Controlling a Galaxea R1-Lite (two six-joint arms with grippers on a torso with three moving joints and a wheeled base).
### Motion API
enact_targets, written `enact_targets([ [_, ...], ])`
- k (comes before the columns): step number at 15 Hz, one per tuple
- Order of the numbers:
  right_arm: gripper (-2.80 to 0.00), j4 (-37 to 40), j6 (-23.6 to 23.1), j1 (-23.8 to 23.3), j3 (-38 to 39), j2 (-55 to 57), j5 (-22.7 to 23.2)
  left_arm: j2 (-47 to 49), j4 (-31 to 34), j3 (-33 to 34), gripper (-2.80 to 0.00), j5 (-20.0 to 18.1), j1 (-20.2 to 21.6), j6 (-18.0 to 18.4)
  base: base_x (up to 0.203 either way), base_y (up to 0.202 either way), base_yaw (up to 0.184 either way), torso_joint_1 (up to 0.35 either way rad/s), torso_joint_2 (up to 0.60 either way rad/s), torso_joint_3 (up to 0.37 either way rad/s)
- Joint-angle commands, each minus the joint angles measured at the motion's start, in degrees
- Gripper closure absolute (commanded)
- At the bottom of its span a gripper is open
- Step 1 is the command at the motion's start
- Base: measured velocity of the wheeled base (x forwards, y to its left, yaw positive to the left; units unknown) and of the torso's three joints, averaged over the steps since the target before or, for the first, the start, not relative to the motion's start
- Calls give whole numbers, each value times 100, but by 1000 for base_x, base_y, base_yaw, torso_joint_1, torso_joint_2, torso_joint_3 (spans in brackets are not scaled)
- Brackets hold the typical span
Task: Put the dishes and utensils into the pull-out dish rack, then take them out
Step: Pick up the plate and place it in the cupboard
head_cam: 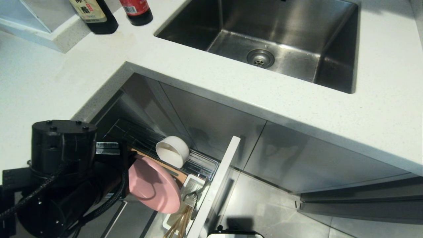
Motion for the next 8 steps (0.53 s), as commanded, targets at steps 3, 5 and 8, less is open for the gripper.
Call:
enact_targets([
  [3, 0, 0, -2, 2, 9, 2, 1, -1, -92, 55, 0, -16, 215, -59, 0, 0, 0, 0, 0, 0],
  [5, 0, -2, -2, 2, 9, 2, 1, -54, -278, 46, 0, -82, 331, -54, 0, 0, 0, 0, 0, 0],
  [8, 0, 0, 5, 2, 9, 2, 1, -144, -486, 53, 0, -443, 637, 46, 0, 0, 0, 0, 0, 0],
])
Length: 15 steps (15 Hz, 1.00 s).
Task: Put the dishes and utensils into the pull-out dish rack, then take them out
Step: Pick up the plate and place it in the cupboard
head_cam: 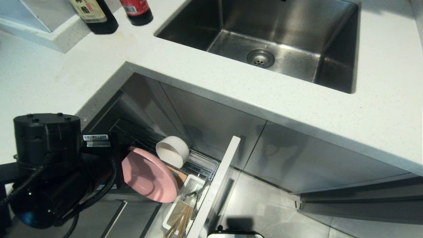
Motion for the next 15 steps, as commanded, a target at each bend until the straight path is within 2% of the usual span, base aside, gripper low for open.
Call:
enact_targets([
  [1, 0, 0, -2, 5, 9, 2, 1, -47, -64, 5, 0, -100, 150, -43, 0, 0, 0, 0, 0, 0],
  [3, 0, -4, -2, 5, 9, 2, 1, -8, -68, 42, 0, -258, 249, -51, 0, 0, 0, 0, 0, 0],
  [5, 0, 0, -2, 5, 9, 2, 1, -32, -150, 90, 0, -632, 436, -68, 0, 0, 0, 0, 0, 0],
  [6, 0, 0, -2, 5, 9, 2, 1, -26, -256, 118, 0, -685, 469, -69, 0, 0, 0, 0, 0, 0],
  [8, 0, 0, -2, 5, 9, 2, 1, 24, -505, 214, 0, -691, 479, -69, 0, 0, 0, 0, 0, 0],
  [15, 0, 0, 1, 5, 9, 2, 1, 183, -490, 292, 0, -719, 481, -88, 0, 0, 0, 0, 0, 0],
])
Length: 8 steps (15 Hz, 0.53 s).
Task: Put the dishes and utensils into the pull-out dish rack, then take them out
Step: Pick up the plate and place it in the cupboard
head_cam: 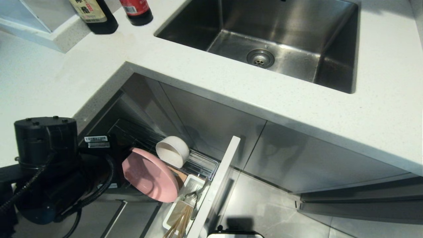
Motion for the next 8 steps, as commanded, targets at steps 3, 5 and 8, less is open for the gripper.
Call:
enact_targets([
  [3, 0, -1, 0, 5, 9, 2, 1, 187, -13, 60, 0, -75, 23, -270, 0, 0, 0, 0, 0, 0],
  [5, 0, 0, 9, 5, 9, 2, 1, 142, -36, 71, 0, -353, 181, -299, 0, 0, 0, 0, 0, 0],
  [8, 0, 0, 8, 5, 9, 2, 1, -27, -86, 49, 0, -426, 239, -298, 0, 0, 0, 0, 0, 0],
])
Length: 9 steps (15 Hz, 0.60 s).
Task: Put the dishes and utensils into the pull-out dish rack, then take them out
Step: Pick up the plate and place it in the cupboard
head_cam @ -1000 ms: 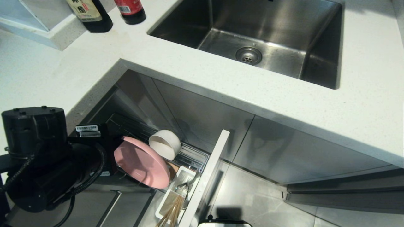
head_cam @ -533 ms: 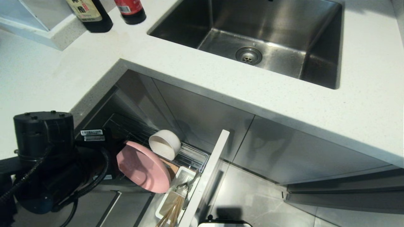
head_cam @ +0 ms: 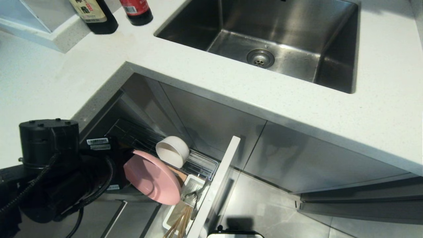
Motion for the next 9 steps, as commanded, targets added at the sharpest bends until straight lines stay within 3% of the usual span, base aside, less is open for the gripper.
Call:
enact_targets([
  [1, 0, -2, 5, 2, 9, 2, 1, -184, -74, -36, 0, 9, 26, -46, 0, 0, 0, 0, 0, 0],
  [6, 0, 0, 0, 2, 9, 2, 1, -241, -164, -16, 0, -32, 152, -41, 0, 0, 0, 0, 0, 0],
  [9, 0, 0, -2, 2, 9, 2, 1, -336, -165, 66, 0, -719, 686, -34, 0, 0, 0, 0, 0, 0],
])
